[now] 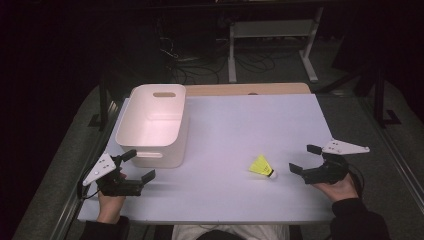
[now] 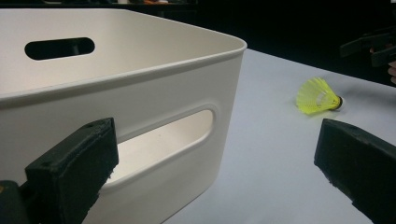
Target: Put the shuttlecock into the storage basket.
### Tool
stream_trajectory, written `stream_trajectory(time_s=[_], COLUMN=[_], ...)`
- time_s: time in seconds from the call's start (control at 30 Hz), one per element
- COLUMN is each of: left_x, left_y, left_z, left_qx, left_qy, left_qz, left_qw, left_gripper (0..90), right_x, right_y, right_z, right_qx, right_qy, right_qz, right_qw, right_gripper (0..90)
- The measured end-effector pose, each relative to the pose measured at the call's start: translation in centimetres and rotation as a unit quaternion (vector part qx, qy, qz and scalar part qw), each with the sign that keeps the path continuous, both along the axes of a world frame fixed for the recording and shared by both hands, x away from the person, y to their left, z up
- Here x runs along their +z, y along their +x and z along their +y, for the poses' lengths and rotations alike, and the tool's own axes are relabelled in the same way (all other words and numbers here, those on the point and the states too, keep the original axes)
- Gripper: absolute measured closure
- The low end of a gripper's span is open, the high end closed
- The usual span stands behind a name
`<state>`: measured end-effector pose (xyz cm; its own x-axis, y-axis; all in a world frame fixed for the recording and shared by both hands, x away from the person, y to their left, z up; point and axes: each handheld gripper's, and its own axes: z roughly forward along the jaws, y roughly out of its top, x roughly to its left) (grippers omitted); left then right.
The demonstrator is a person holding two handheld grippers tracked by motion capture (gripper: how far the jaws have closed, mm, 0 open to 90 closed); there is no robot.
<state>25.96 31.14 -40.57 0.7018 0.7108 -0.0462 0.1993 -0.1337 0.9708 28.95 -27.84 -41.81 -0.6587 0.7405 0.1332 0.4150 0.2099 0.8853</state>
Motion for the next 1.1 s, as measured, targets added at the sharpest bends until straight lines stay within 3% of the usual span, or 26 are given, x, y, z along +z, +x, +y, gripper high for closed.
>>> stream_trajectory(time_s=[1.1], left_x=[-0.01], left_y=[-0.08], left_z=[-0.01], left_qx=[-0.003], left_qy=[0.001], left_qz=[-0.001], left_qw=[1.0], left_gripper=[0.0], right_x=[0.3], right_y=[0.19], right_z=[0.51], right_qx=[0.015], right_qy=[-0.01], right_qz=[0.008], right_qw=[0.9998], right_gripper=[0.0])
